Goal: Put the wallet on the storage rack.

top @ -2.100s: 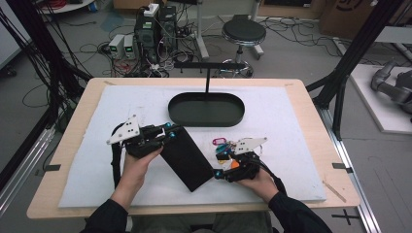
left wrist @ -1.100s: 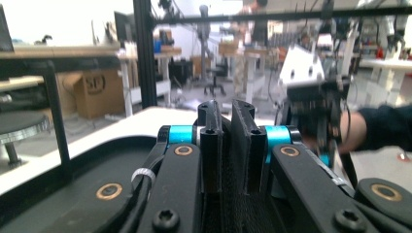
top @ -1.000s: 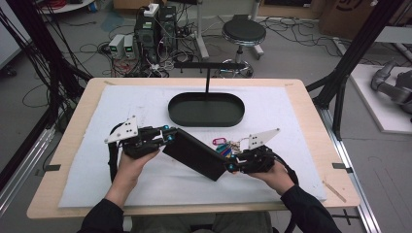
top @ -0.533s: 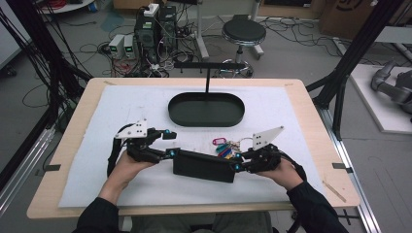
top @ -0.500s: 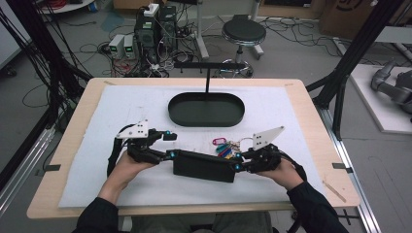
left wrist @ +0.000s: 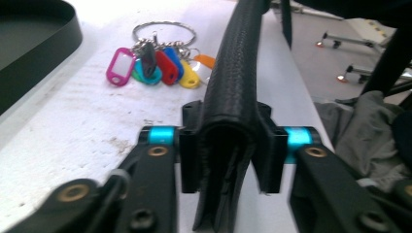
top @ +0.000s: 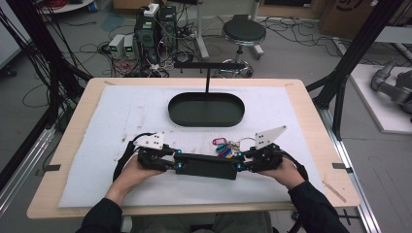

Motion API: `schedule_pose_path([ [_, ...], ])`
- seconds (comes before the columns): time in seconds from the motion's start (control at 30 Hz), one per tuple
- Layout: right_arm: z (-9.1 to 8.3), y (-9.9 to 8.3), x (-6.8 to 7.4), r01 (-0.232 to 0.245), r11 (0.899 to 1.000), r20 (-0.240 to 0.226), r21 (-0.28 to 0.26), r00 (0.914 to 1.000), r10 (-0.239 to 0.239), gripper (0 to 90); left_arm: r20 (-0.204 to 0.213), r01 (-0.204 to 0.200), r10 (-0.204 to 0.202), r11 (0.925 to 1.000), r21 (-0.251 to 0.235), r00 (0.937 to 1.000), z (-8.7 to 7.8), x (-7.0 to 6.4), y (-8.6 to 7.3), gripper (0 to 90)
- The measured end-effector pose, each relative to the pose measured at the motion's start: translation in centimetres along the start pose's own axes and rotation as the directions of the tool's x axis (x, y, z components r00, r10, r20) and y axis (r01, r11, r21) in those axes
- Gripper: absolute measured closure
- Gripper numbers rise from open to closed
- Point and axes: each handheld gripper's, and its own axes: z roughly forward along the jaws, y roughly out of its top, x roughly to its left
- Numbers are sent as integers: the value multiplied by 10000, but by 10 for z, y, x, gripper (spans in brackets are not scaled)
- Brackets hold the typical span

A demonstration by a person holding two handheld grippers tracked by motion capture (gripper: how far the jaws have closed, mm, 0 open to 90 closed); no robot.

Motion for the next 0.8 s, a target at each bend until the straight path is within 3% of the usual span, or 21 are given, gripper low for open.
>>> schedule_pose_path([
  [0.17, -3, -3, -4, -342, 9990, 3, -295, 9994, 342, 701, 20, -223, 223, 9998, -14, 9997, 1, -3, 2, 736],
  [0.3, -12, -4, -7, -544, 9924, 0, -1104, 9985, 548, 651, -16, -338, 337, 9994, -107, 9994, 0, -5, 3, 740],
  [0.43, -25, -9, -14, -870, 9764, 788, -1975, 9914, 1043, 576, -240, -481, 472, 9982, -369, 9986, -5, -7, 6, 740],
  [0.53, -33, -15, -19, -1223, 9636, 1471, -2379, 9761, 1602, 531, -491, -582, 549, 9959, -688, 9973, -10, -7, 10, 741],
  [0.63, -42, -22, -27, -1614, 9474, 2345, -2764, 9447, 2294, 475, -776, -656, 579, 9928, -1003, 9953, -14, -8, 15, 740],
  [0.7, -49, -29, -31, -1895, 9315, 3155, -3106, 9038, 2891, 437, -934, -654, 540, 9902, -1236, 9942, -16, -8, 18, 740],
  [0.73, -50, -31, -33, -2043, 9259, 3346, -3177, 8895, 3111, 422, -1063, -643, 494, 9878, -1415, 9931, -17, -8, 20, 740],
  [0.8, -55, -38, -38, -2343, 9148, 3927, -3291, 8470, 3582, 390, -1331, -613, 396, 9848, -1626, 9903, -19, -8, 24, 740],
])
